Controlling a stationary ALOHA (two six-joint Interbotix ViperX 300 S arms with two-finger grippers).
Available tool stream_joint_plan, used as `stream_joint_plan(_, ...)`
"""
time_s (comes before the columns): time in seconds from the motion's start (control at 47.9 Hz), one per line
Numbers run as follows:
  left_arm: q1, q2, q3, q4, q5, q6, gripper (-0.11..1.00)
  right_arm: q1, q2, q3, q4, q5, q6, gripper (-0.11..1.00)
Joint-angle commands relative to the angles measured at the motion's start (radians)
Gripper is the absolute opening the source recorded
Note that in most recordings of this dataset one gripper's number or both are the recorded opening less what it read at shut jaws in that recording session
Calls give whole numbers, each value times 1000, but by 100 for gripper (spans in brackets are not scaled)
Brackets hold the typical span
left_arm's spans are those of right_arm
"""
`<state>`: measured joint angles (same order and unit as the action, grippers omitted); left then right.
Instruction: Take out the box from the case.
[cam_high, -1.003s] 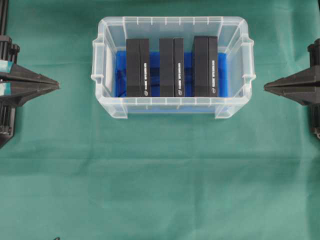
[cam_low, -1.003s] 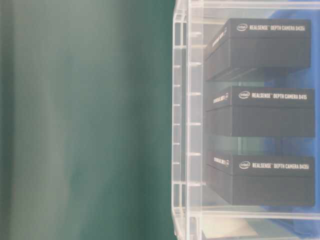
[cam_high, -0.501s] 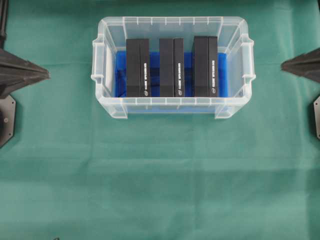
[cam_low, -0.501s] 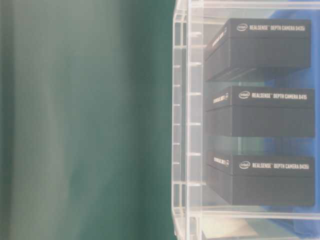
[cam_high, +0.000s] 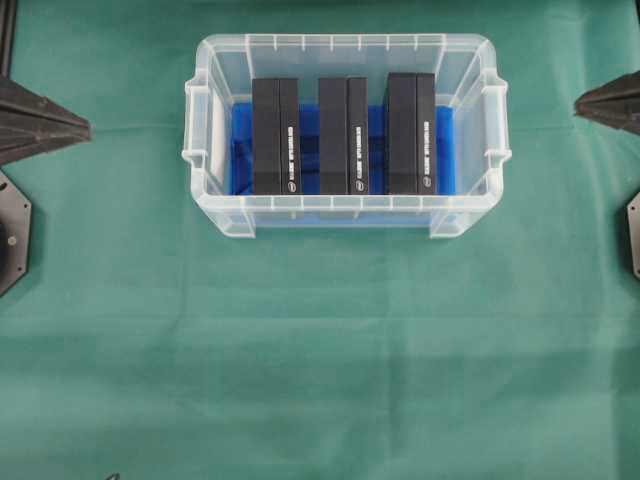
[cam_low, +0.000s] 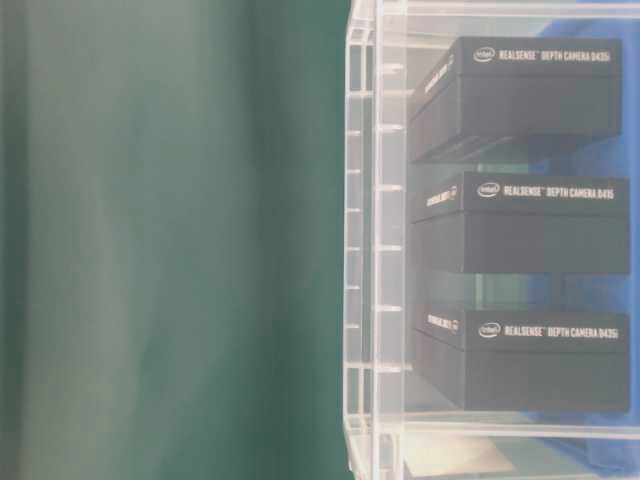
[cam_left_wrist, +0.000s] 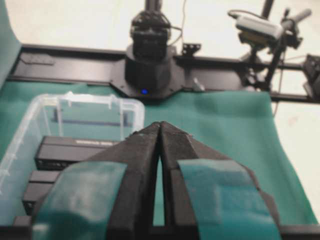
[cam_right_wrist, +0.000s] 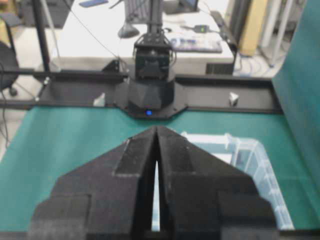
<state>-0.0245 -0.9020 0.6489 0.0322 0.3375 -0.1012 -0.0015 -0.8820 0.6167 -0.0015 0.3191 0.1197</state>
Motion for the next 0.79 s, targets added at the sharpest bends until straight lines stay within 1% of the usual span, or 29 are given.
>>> stream_joint_plan(0.0,-11,11,-26,3,6,-2,2,0,8,-23,3,14,8,0)
stream_joint_plan(0.084,-12,12,-28,3,32,-3,2,2,9,-26,5,58,20,0)
stream_joint_plan(0.146,-14,14,-35,3,80,-11,2,2,14,-35,3,117,40,0)
stream_joint_plan(0.23,-20,18,-52,3,153,-34,2,2,23,-55,5,222,72,0)
stream_joint_plan(0.293,-28,23,-71,3,219,-55,2,2,32,-81,3,327,101,0)
stream_joint_plan(0.397,-38,34,-104,3,347,-94,2,2,48,-117,2,489,133,0)
stream_joint_plan(0.418,-43,38,-115,3,390,-103,2,2,52,-124,2,526,138,0)
stream_joint_plan(0.585,-74,74,-169,3,624,-146,2,0,95,-187,2,805,147,0)
stream_joint_plan(0.773,-106,135,-241,3,900,-221,2,0,150,-250,2,1045,160,0)
